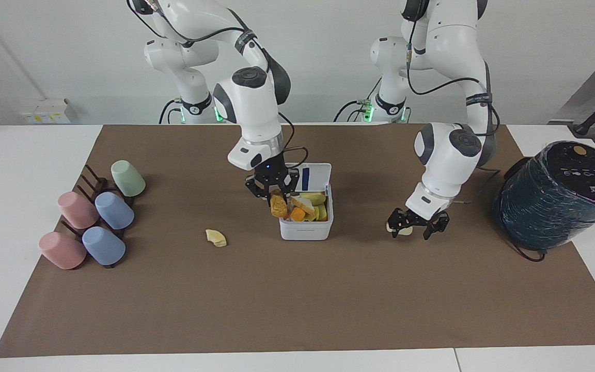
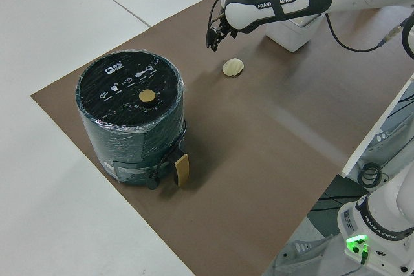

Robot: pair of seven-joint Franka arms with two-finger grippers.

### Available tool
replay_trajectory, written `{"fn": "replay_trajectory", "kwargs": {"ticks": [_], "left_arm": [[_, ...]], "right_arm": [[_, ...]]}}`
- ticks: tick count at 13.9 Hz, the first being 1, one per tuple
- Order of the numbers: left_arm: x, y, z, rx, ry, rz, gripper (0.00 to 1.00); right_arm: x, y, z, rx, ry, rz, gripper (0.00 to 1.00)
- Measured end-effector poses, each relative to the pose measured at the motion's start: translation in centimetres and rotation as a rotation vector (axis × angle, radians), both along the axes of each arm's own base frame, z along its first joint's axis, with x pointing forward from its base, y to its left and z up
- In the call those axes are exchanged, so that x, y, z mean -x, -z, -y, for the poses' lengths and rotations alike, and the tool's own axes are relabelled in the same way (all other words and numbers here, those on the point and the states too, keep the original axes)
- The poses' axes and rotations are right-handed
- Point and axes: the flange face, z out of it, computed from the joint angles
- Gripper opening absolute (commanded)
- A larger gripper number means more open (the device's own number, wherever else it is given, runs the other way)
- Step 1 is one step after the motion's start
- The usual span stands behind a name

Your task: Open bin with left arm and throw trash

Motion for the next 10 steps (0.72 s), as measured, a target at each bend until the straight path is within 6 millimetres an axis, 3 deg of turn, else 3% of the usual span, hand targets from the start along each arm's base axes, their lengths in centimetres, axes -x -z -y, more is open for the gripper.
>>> {"fn": "replay_trajectory", "kwargs": {"ticks": [4,5,6,7,8,10], "left_arm": [[1.8,3.1,-0.4,-0.014,0.010,-0.037,0.98],[2.2,3.8,-0.5,-0.027,0.022,-0.049,0.95],[2.6,4.3,-0.5,-0.039,0.032,-0.057,0.91],[2.9,4.7,-0.6,-0.047,0.038,-0.064,0.87],[3.1,4.8,-0.6,-0.050,0.042,-0.067,0.79],[3.1,4.7,-0.6,-0.050,0.043,-0.065,0.53]], "right_arm": [[0.6,1.9,-3.2,-0.029,-0.031,0.005,0.00],[0.6,2.3,-3.6,-0.035,-0.028,0.004,0.18],[0.7,2.6,-3.9,-0.039,-0.021,0.001,0.50],[0.8,2.6,-4.2,-0.041,-0.018,-0.002,0.67],[1.0,2.6,-4.5,-0.044,-0.014,-0.003,0.71],[1.1,2.4,-4.7,-0.047,-0.014,-0.001,0.74]]}}
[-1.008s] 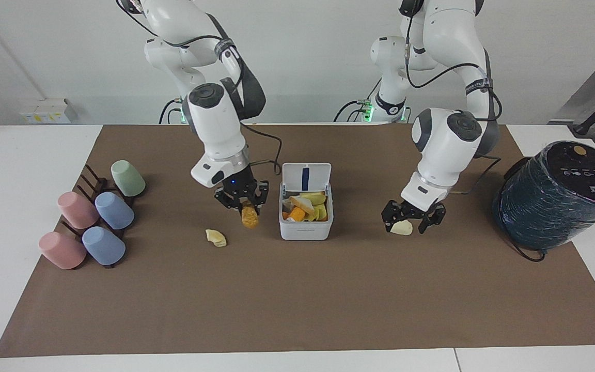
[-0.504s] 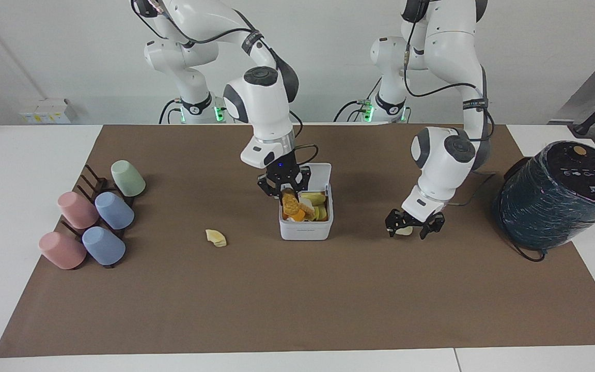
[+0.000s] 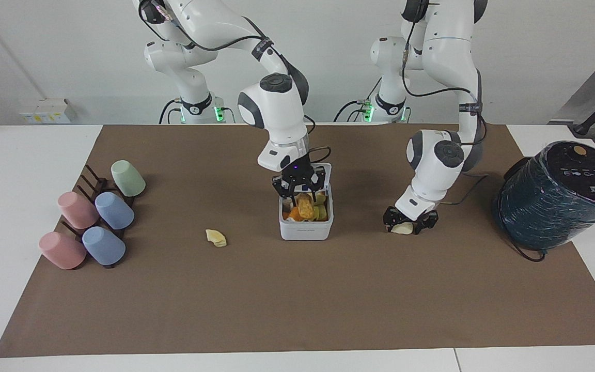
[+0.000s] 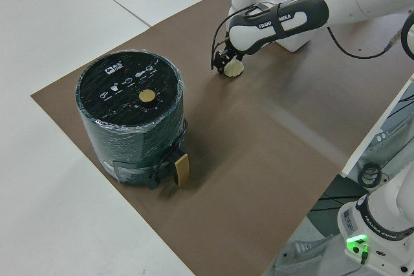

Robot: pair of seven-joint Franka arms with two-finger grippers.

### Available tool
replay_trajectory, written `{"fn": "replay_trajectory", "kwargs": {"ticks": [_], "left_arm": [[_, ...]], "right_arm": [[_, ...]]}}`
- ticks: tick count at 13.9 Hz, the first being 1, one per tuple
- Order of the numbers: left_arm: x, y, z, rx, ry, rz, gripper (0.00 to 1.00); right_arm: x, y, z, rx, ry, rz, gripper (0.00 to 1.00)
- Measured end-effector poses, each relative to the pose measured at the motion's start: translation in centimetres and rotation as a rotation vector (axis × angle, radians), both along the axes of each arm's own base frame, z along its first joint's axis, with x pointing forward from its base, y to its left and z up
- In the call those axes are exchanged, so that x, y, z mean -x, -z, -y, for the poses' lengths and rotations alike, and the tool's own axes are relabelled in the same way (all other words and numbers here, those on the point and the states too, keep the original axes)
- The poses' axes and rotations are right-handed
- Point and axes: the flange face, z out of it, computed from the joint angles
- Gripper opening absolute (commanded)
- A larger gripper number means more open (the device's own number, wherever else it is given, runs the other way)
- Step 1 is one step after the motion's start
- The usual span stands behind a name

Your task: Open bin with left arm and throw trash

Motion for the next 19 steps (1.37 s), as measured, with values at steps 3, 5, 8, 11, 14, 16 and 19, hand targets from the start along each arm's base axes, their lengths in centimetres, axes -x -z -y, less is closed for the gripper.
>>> {"fn": "replay_trajectory", "kwargs": {"ticks": [3,5,8,11,14,16,19], "left_arm": [[0.0,-0.6,0.1,0.002,0.002,0.010,0.14],[-0.1,-1.0,0.1,0.003,0.003,0.017,0.00],[-1.3,-3.3,0.7,0.006,0.009,0.013,0.00],[-3.0,-9.0,3.3,0.014,0.009,0.003,0.00],[-2.5,-14.6,9.9,0.047,-0.069,0.021,0.00],[-0.9,-16.6,15.4,0.078,-0.133,0.035,0.00],[2.9,-17.0,22.6,0.100,-0.163,0.021,0.00]], "right_arm": [[-0.3,-0.7,0.0,-0.004,0.004,0.007,0.81],[-1.0,-1.3,0.9,0.007,0.021,-0.003,0.92],[-3.2,-1.5,4.4,0.009,0.084,-0.004,1.00],[-5.4,-1.2,8.6,0.013,0.145,-0.007,1.00],[-6.3,0.2,11.6,0.038,0.114,-0.003,1.00],[-6.8,2.3,14.8,0.050,0.083,0.017,1.00],[-6.8,5.9,19.4,0.084,0.035,0.013,1.00]]}}
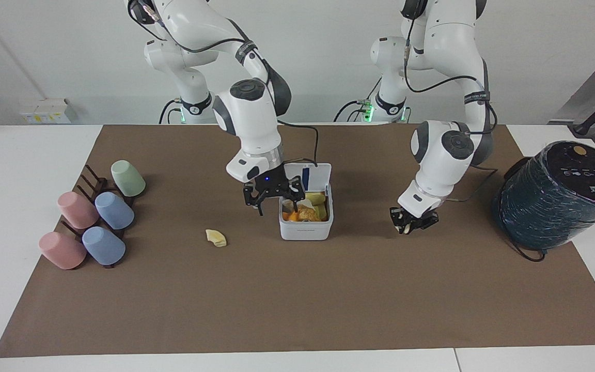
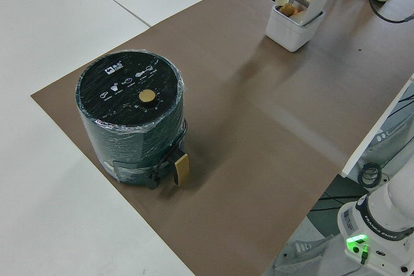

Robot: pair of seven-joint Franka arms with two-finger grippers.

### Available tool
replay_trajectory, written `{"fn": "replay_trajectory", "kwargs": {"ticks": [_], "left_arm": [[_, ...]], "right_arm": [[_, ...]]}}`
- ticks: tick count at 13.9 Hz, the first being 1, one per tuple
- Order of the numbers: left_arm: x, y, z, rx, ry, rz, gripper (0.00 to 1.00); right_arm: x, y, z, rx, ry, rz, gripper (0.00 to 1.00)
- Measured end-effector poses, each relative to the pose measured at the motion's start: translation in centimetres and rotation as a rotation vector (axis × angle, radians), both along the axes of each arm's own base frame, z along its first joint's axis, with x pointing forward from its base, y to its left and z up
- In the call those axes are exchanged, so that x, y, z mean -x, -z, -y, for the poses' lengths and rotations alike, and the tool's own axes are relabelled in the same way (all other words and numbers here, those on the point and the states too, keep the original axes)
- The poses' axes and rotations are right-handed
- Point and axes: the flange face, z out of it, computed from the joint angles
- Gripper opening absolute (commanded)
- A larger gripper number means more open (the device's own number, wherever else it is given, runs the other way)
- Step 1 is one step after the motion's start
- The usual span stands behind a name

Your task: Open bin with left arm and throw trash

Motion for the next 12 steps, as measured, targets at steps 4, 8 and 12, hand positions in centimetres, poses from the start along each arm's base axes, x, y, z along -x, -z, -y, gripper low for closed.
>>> {"fn": "replay_trajectory", "kwargs": {"ticks": [4,8,12], "left_arm": [[2.7,0.6,3.6,-0.009,0.033,-0.024,0.56],[2.6,0.4,3.5,-0.008,0.029,-0.018,0.95],[1.8,-0.9,2.9,0.005,0.015,0.006,0.94]], "right_arm": [[1.6,3.9,2.5,0.034,-0.109,0.001,1.00],[3.7,7.4,4.7,0.072,-0.252,0.019,0.84],[3.9,7.4,5.7,0.094,-0.303,0.022,0.10]]}}
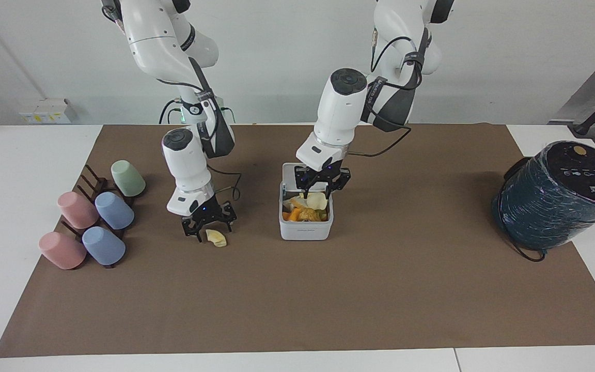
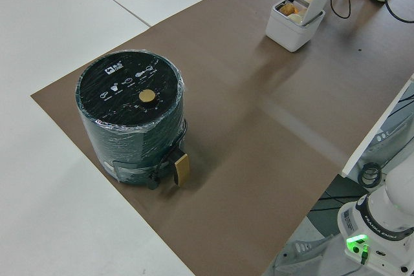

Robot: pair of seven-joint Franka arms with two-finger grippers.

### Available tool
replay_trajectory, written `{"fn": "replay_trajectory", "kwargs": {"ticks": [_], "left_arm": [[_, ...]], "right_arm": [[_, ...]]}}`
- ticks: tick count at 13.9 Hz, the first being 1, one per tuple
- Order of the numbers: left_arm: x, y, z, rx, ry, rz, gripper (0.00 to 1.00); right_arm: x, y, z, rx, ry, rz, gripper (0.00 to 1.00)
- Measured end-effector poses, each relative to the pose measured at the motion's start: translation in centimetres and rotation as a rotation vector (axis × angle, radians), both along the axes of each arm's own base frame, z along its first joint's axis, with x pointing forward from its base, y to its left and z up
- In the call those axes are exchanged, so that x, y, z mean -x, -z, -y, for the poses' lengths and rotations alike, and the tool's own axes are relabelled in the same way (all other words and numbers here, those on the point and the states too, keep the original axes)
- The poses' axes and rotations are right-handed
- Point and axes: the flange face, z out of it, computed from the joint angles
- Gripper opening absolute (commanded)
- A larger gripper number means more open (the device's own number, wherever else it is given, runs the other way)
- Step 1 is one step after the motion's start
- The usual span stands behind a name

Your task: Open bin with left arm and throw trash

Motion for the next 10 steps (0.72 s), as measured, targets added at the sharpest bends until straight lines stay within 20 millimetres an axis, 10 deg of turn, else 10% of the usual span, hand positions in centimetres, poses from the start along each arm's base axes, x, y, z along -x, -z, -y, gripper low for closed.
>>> {"fn": "replay_trajectory", "kwargs": {"ticks": [4,10], "left_arm": [[-2.8,-3.6,-5.0,-0.024,-0.063,-0.021,0.88],[-7.0,-9.4,-24.0,-0.112,0.102,-0.114,0.85]], "right_arm": [[0.0,-0.3,-0.1,0.000,-0.002,0.006,0.00],[-1.9,-6.4,-4.6,-0.045,0.083,0.051,0.00]]}}
